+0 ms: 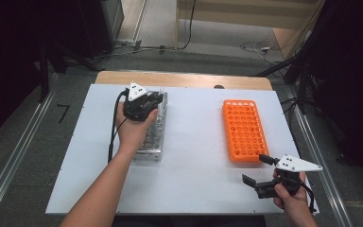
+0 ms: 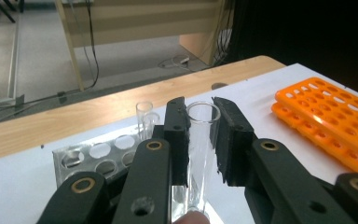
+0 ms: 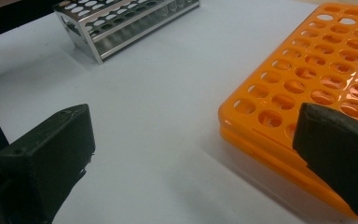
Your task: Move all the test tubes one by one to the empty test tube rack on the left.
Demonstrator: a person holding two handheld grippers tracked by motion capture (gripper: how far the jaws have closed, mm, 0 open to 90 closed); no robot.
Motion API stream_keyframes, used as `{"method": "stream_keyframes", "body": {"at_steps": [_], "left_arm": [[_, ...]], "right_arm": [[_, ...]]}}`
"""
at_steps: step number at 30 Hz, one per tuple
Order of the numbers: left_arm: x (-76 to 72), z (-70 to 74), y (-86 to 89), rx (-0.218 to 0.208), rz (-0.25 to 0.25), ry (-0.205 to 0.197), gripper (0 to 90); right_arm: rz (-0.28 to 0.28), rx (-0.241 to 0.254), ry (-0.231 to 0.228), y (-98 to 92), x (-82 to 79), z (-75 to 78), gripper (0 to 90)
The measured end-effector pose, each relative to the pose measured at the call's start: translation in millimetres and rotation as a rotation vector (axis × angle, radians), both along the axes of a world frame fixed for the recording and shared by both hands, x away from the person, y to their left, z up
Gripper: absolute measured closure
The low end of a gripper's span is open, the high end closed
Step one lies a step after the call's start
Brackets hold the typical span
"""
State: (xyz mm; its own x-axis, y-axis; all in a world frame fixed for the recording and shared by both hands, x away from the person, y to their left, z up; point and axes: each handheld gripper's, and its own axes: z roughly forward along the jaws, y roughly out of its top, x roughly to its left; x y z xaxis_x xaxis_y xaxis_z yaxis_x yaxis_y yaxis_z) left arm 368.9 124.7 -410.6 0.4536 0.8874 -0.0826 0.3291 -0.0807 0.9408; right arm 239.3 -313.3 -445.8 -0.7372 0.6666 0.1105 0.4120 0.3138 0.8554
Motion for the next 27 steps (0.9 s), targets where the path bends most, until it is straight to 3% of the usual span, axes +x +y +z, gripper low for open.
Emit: {"method": "stream_keyframes", "body": {"at_steps": [12,17,23,27], "left_arm": [[-0.5,-16.6,-3.9,0.022,0.007,0.056,75.2],[-0.9,-18.5,-8.0,0.064,-0.004,0.063,75.0],[1.8,-20.2,-6.2,0.053,-0.003,0.109,74.7],[2.6,-20.2,-6.5,0.068,-0.008,0.124,74.7]], "right_arm": [[0.002,-0.005,0.001,0.9,0.0,-0.9,0.0],[0.002,-0.004,0.002,1.9,-0.4,-1.2,0.0],[0.000,-0.007,0.003,2.2,-0.1,-2.1,0.0],[-0.003,-0.006,0.005,2.2,0.1,-2.0,0.0]]}}
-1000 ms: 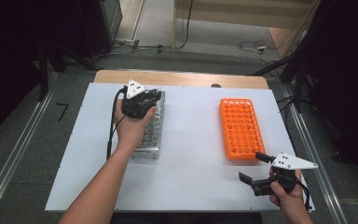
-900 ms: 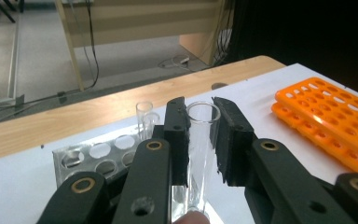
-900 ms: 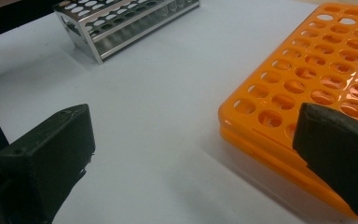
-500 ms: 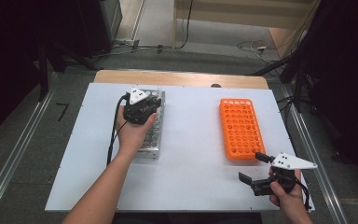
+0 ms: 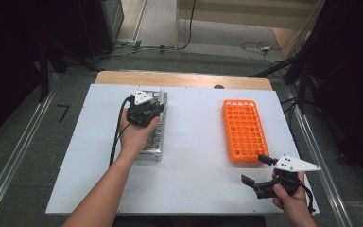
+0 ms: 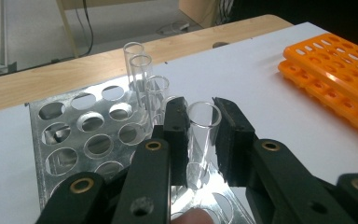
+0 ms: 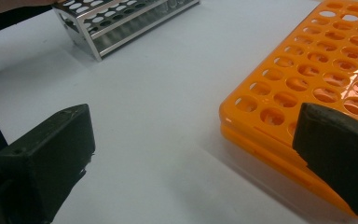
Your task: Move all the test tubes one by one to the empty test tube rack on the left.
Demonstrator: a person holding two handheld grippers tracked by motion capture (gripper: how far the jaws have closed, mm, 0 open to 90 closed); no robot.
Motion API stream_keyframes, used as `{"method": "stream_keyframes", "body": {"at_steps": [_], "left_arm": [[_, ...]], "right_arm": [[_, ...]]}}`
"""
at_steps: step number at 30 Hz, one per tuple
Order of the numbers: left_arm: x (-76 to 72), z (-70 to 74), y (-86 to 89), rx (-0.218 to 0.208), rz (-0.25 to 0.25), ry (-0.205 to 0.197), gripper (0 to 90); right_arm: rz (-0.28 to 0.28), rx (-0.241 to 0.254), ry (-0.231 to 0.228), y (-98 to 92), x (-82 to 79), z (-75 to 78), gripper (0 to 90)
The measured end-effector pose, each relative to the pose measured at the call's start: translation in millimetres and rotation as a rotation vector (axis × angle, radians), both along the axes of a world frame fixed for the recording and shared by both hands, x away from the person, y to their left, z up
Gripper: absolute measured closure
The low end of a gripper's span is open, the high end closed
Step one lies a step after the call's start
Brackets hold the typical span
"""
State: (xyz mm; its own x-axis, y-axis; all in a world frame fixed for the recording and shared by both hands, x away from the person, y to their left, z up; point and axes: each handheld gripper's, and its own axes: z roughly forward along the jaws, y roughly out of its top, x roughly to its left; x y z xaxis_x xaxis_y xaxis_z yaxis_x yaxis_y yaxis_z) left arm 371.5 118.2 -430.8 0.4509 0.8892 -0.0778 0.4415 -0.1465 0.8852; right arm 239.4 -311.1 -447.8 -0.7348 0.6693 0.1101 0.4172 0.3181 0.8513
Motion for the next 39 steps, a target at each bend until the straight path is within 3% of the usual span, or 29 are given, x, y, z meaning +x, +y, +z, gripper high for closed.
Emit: {"method": "stream_keyframes", "body": {"at_steps": [7,17,21,28,30,33,35,39], "left_arm": [[0.8,-0.7,-1.8,0.022,-0.007,0.037,73.8],[-0.3,2.8,2.6,-0.026,-0.045,0.056,58.4],[-1.8,4.2,2.7,-0.042,-0.075,0.050,49.6],[-2.6,5.6,2.3,-0.083,-0.080,0.052,24.6],[-2.3,6.0,2.2,-0.105,-0.076,0.058,14.8],[-2.8,6.7,2.8,-0.101,-0.067,0.052,0.0],[-4.3,7.4,4.3,-0.123,-0.102,0.041,0.0],[-6.2,8.4,3.0,-0.114,-0.111,0.042,0.0]], "right_arm": [[-0.002,-0.003,0.000,-0.2,0.2,-0.1,0.0],[-0.003,-0.004,-0.001,-0.8,1.0,-0.6,0.0],[-0.004,-0.003,0.001,-0.7,0.8,-0.4,0.0],[-0.001,0.001,0.000,-0.6,0.7,-0.2,0.0],[0.002,0.005,-0.001,-0.7,0.4,0.0,0.0],[0.002,0.006,-0.002,-0.8,0.7,0.0,0.0],[0.000,0.006,-0.001,-0.9,0.9,-0.2,0.0],[-0.002,0.003,-0.002,-1.1,1.3,-0.5,0.0]]}}
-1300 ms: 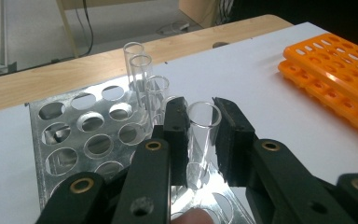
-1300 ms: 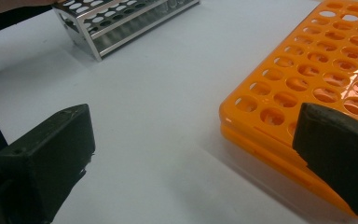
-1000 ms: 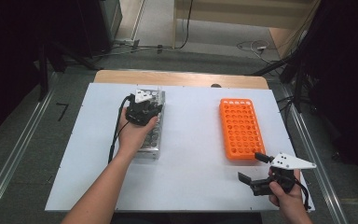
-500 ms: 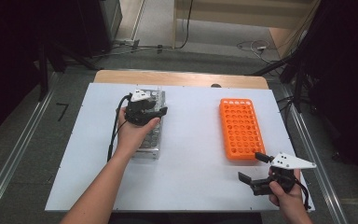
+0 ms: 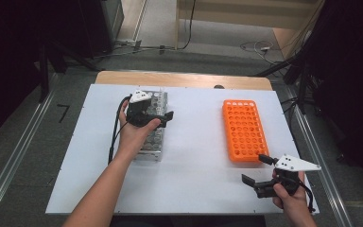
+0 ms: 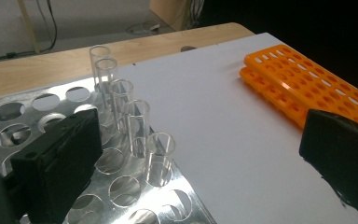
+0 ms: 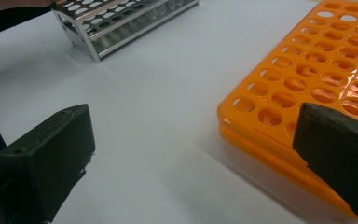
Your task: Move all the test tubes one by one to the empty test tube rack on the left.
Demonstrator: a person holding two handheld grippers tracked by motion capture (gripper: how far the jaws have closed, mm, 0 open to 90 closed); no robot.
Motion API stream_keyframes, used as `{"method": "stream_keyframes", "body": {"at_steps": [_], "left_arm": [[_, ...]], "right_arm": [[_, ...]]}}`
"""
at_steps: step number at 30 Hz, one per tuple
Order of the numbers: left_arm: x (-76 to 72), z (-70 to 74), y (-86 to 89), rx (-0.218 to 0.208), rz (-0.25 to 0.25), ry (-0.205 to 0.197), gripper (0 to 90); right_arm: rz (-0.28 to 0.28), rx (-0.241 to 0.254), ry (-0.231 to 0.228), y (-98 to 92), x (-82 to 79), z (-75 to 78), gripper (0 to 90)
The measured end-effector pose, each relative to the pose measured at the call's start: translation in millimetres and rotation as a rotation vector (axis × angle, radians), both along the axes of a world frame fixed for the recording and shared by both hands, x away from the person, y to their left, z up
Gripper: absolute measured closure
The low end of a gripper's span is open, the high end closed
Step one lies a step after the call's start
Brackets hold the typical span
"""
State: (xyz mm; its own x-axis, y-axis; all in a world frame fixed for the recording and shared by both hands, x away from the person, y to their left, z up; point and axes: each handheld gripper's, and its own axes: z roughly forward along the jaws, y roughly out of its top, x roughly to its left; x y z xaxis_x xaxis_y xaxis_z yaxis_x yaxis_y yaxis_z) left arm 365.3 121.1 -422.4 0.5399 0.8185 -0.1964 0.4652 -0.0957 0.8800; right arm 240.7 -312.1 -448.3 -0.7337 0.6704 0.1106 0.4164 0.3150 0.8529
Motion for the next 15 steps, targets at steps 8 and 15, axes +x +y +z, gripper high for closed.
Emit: {"method": "stream_keyframes", "body": {"at_steps": [8,15], "left_arm": [[-8.0,2.9,-0.6,0.001,-0.024,-0.021,0.0],[-19.7,4.9,2.7,-0.003,-0.041,-0.036,0.0]], "right_arm": [[0.001,-0.002,-0.001,0.9,0.3,-0.4,0.0],[-0.001,-0.002,0.003,1.3,0.4,-0.7,0.0]]}}
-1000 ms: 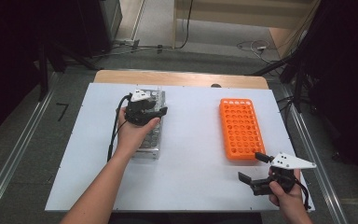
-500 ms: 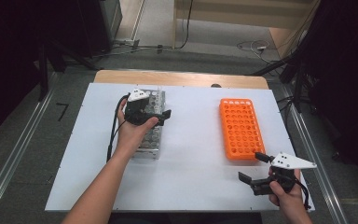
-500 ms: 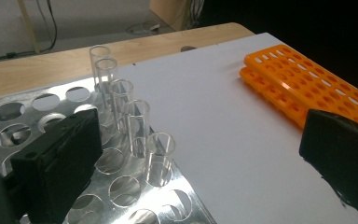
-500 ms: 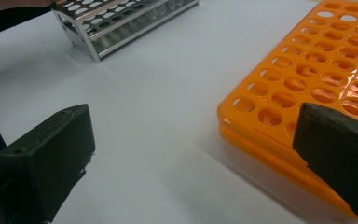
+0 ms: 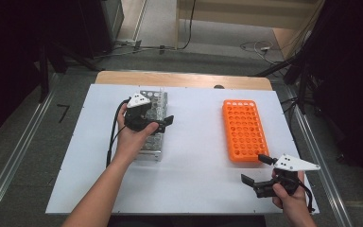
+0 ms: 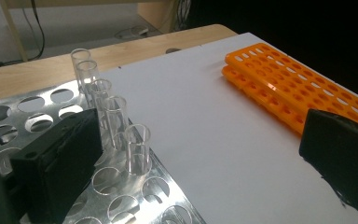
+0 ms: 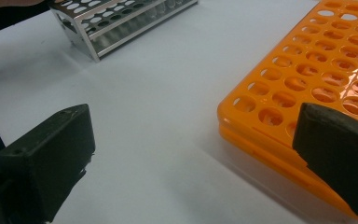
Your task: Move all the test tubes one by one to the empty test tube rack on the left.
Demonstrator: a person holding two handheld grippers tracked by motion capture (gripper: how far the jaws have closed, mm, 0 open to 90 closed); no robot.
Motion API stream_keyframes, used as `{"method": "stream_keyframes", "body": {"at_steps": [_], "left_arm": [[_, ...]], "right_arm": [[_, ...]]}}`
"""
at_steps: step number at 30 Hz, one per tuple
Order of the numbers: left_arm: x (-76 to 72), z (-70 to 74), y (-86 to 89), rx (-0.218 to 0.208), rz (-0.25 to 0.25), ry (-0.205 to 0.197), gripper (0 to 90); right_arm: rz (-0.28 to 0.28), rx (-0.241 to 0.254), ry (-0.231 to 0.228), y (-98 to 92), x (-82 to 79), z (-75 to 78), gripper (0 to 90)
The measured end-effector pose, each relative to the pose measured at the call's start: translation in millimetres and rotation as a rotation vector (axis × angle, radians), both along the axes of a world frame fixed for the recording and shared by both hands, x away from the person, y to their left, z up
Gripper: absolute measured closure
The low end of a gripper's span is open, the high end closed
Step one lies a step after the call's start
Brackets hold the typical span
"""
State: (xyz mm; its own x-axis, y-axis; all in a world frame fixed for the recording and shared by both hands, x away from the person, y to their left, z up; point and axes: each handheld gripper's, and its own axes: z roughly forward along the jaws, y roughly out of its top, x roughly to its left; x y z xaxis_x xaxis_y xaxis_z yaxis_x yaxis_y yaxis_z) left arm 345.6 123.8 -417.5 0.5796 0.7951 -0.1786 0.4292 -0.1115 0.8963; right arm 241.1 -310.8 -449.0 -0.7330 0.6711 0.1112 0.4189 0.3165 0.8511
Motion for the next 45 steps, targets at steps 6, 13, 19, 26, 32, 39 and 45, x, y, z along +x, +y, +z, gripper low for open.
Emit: {"method": "stream_keyframes", "body": {"at_steps": [6,13,19,26,32,39,45], "left_arm": [[-14.2,1.2,5.1,-0.007,-0.014,-0.018,0.0],[-34.0,1.8,11.8,-0.004,-0.025,-0.039,0.0],[-50.9,1.4,20.1,-0.019,-0.031,-0.048,0.0],[-72.5,-3.8,30.5,-0.025,-0.027,-0.061,0.0],[-89.6,-8.7,41.5,-0.024,-0.021,-0.067,0.0],[-109.6,-11.3,56.0,-0.032,-0.019,-0.080,0.0],[-125.3,-16.7,70.3,-0.029,-0.009,-0.088,0.0]], "right_arm": [[-0.001,-0.002,0.001,0.7,0.1,-0.3,0.0],[-0.002,-0.004,-0.001,1.2,0.0,-0.3,0.0],[-0.001,-0.008,-0.002,2.3,-0.3,-0.4,0.0],[0.000,-0.012,0.000,3.3,-0.7,-0.7,0.0],[-0.003,-0.014,0.000,4.2,-0.8,-1.3,0.0],[-0.004,-0.021,0.000,5.0,-0.5,-2.3,0.0],[-0.008,-0.024,0.000,5.0,-0.3,-3.1,0.0]]}}
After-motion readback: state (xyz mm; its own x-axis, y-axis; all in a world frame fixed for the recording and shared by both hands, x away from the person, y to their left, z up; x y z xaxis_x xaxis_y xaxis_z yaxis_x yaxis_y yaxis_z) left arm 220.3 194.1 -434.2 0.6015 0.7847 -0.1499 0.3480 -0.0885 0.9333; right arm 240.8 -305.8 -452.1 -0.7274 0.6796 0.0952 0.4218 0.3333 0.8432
